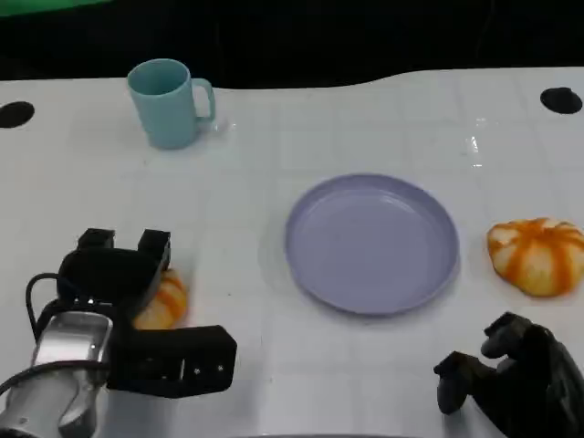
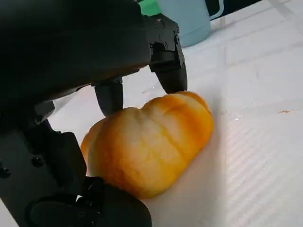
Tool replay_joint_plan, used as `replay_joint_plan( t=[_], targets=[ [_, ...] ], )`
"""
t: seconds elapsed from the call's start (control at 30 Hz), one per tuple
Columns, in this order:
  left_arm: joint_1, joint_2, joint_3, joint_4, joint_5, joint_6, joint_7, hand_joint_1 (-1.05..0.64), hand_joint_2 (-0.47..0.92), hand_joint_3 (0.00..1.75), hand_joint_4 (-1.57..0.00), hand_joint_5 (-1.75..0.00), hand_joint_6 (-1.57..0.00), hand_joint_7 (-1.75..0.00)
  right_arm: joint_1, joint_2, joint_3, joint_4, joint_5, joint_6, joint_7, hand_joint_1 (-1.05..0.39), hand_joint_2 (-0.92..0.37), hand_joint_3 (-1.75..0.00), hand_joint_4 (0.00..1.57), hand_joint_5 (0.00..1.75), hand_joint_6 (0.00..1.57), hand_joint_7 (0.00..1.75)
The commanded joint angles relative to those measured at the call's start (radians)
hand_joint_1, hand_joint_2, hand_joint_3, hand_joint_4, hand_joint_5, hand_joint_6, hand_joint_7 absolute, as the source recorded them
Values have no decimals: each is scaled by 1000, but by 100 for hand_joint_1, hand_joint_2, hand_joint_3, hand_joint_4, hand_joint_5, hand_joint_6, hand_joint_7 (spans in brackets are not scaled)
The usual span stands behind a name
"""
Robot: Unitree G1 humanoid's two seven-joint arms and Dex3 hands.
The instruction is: Grasp the bread from the table and place it into the plate.
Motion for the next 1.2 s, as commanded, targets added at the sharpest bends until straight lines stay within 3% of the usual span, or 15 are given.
replay_joint_plan(
  t=[0.03,0.13,0.17,0.2,0.3,0.43,0.5,0.53,0.77,0.9,1.0,1.2],
  targets=[
    [17,30,-22,66,-61,-62,26,-59,-44,156,-118,-170,-36,-165,9,-10,0,-11,3,-4,0,-83,-91,-1,138,99,137,67],
    [12,39,-27,85,-87,-92,52,-57,-47,162,-129,-170,-39,-168,9,-10,1,-13,2,-4,-1,-83,-91,-1,138,99,138,67],
    [11,44,-26,94,-101,-112,66,-52,-34,168,-143,-164,-80,-157,9,-10,2,-14,0,-5,-2,-83,-92,-1,139,99,138,67],
    [12,49,-26,100,-111,-130,85,-48,-24,172,-151,-162,-106,-143,10,-9,2,-18,0,-3,-5,-84,-92,-1,139,100,138,67],
    [10,56,-33,114,-123,-155,141,-49,-10,174,-157,-168,-105,-139,15,-7,3,-25,2,1,-11,-84,-92,-1,140,100,139,67],
    [9,58,-39,135,-131,-189,234,-52,-3,175,-157,-173,-101,-149,15,-7,2,-25,4,3,-13,-83,-92,-2,139,100,138,67],
    [7,55,-38,158,-139,-216,290,-52,5,175,-157,-174,-116,-164,11,-9,1,-22,8,6,-11,-83,-92,-1,139,100,138,67],
    [5,54,-37,170,-143,-226,309,-53,8,175,-157,-174,-111,-166,9,-9,0,-21,10,8,-12,-83,-91,-1,139,100,138,67],
    [-31,48,-41,296,-177,-332,452,-53,11,175,-157,-175,-106,-174,4,-8,-1,-12,8,3,-8,-83,-91,-1,140,98,138,66],
    [-52,47,-43,356,-191,-387,519,-55,10,175,-157,-175,-121,-175,2,-6,-1,-10,9,3,-10,-83,-91,-1,140,98,139,65],
    [-63,48,-43,379,-203,-418,563,-70,16,175,-157,-175,-145,-175,-2,-8,-1,-4,7,1,-5,-83,-92,-1,139,97,139,65],
    [-70,44,-34,382,-219,-451,652,-80,33,175,-157,-175,-151,-175,-7,-4,-9,9,18,7,-5,-82,-89,0,141,95,140,60]
  ],
)
